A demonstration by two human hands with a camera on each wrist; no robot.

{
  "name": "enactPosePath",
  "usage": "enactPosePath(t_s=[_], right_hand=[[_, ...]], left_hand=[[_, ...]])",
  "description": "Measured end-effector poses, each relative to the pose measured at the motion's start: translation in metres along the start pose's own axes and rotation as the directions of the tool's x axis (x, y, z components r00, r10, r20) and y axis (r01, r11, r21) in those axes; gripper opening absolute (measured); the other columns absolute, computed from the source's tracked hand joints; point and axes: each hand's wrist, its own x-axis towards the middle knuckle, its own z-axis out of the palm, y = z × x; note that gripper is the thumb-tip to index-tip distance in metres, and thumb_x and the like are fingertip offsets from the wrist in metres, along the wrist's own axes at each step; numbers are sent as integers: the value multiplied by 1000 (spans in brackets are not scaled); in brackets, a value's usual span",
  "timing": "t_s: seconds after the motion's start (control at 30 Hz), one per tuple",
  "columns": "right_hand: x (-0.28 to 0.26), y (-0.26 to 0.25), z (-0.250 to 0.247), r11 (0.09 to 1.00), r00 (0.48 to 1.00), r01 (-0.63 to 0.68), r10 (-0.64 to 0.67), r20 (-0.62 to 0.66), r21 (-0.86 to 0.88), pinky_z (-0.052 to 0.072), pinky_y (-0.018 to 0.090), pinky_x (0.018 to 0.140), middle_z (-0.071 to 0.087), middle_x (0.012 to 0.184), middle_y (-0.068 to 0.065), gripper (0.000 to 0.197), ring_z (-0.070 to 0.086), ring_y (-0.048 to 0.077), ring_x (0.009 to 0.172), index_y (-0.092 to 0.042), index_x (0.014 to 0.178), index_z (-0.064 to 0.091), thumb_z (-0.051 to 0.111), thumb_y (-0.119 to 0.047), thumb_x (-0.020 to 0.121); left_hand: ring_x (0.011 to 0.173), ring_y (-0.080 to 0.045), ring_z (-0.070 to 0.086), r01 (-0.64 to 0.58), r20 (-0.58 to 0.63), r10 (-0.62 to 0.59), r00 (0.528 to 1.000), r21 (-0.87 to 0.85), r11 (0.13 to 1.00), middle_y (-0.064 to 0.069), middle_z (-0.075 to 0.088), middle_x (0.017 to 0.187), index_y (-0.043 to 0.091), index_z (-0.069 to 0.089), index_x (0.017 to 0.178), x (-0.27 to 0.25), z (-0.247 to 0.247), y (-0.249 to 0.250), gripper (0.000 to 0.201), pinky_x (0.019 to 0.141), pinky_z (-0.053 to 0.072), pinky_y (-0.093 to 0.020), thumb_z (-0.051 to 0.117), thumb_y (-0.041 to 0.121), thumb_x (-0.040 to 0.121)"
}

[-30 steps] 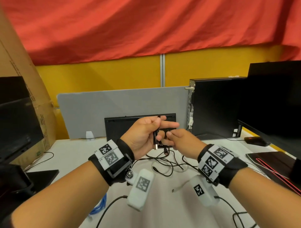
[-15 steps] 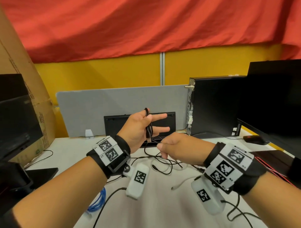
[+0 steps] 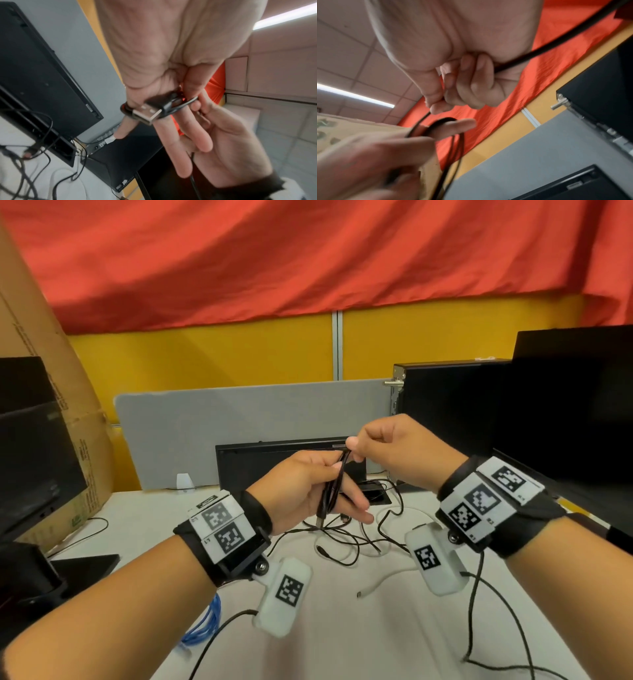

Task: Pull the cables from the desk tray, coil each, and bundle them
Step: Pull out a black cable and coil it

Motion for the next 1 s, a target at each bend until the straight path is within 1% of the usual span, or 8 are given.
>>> enactPosePath(t_s=[0.1,0.33,0.43,0.53,0.67,0.8,0.93,1.0], right_hand=[[1,12,0,998,993,60,-57,-105,28,48,29,55,67,68,18,26,53,22,52,-10,77,71,67,-34,87],[2,46,14,998,969,36,-23,-245,47,39,19,52,57,59,8,22,44,4,52,-26,81,74,58,-27,95],[-5,59,27,993,985,-76,88,-148,90,37,18,48,49,49,-8,39,41,0,42,-31,68,70,50,-23,100],[-13,65,38,985,985,-170,170,14,-17,36,14,49,50,48,-11,37,45,-1,43,-13,73,70,48,-24,100],[-24,56,48,969,948,-214,237,212,-125,43,27,60,54,65,0,37,48,13,59,-18,80,73,45,-32,100],[-23,33,42,958,923,-209,260,283,-198,42,22,54,56,62,-3,35,47,7,50,-22,81,72,45,-33,100],[-27,13,31,957,888,-171,252,384,-233,41,28,56,53,60,0,36,45,16,53,-22,77,72,48,-38,98],[-27,3,21,970,901,-140,209,381,-199,36,19,47,48,49,-8,36,40,7,42,-22,71,70,51,-37,97]], left_hand=[[69,-37,67,-3,25,5,1000,-77,997,-19,63,69,2,48,136,-3,4,1,39,84,52,-48,32,14,102],[45,-9,37,-29,101,57,993,-258,966,2,38,54,-2,38,143,-1,11,1,46,102,31,-73,40,16,100],[53,-11,43,-100,54,118,992,-257,961,0,51,59,-14,38,131,2,15,1,42,99,33,-74,40,15,101],[57,-13,59,-180,-67,168,983,-262,948,-6,72,93,-10,32,136,6,12,3,44,90,52,-60,41,14,100],[87,-25,74,-244,-186,196,963,-282,928,-11,65,127,5,23,142,12,3,2,42,93,49,-54,37,15,104],[106,-35,67,-265,-227,229,946,-139,954,-10,61,133,14,39,128,14,-2,-8,24,89,53,-53,37,17,104],[108,-31,67,-241,-295,235,926,14,970,-3,66,127,13,12,152,16,-12,-12,54,77,53,-32,38,19,105],[105,-28,69,-186,-296,212,931,114,976,1,69,122,16,11,153,16,-15,-13,54,82,53,-35,36,18,105]])
